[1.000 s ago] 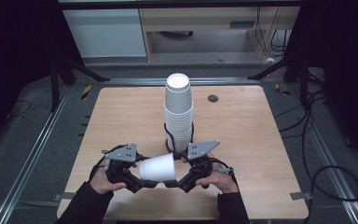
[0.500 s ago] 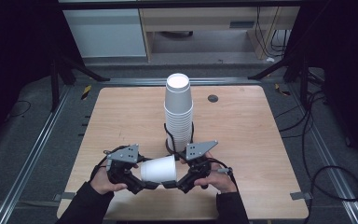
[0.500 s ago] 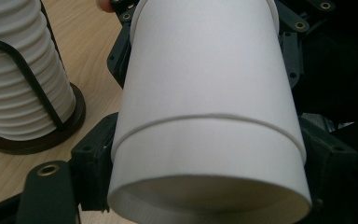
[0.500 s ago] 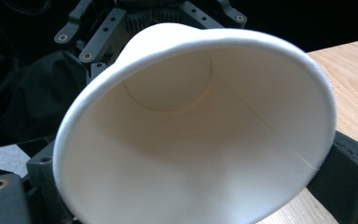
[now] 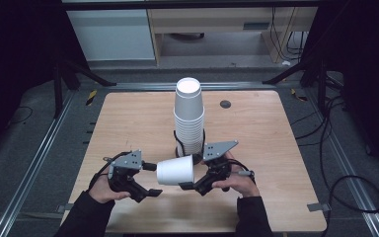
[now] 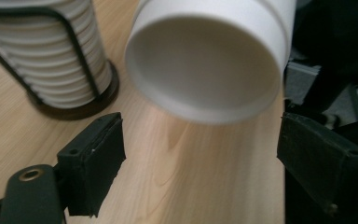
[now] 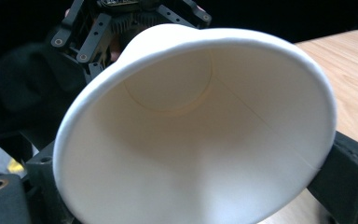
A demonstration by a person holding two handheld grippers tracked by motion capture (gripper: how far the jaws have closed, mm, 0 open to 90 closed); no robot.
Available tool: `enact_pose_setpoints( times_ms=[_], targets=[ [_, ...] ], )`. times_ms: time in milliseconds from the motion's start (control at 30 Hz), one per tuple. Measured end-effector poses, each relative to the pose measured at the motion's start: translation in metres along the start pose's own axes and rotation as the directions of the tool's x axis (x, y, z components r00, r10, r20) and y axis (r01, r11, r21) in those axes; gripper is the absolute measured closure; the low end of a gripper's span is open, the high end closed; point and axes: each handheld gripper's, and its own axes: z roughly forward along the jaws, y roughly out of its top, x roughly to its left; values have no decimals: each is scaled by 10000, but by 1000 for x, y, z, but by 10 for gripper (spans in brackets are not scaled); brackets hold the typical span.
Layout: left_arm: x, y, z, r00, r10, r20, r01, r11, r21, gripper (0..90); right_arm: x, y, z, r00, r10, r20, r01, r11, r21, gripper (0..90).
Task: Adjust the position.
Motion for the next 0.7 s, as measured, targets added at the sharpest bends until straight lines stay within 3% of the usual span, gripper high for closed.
enact_pose_setpoints(
  times_ms=[167,367,533,700],
  targets=[
    [3,-5,8,10000,7,45,-10,9979,649,135,-5,14,-1,9991,-376,187,353,9934,1092,64],
    [3,-6,15,9999,143,-64,-136,9945,1036,128,-7,24,12,9968,-796,-16,774,9639,2547,64],
    [1,-5,16,9992,374,-154,-353,9920,1211,128,-5,30,24,9952,-947,-252,977,9407,3248,65],
    [-2,-3,18,9982,562,-210,-529,9896,1336,129,-3,33,36,9930,-1048,-545,1174,9245,3626,65]
  ],
)
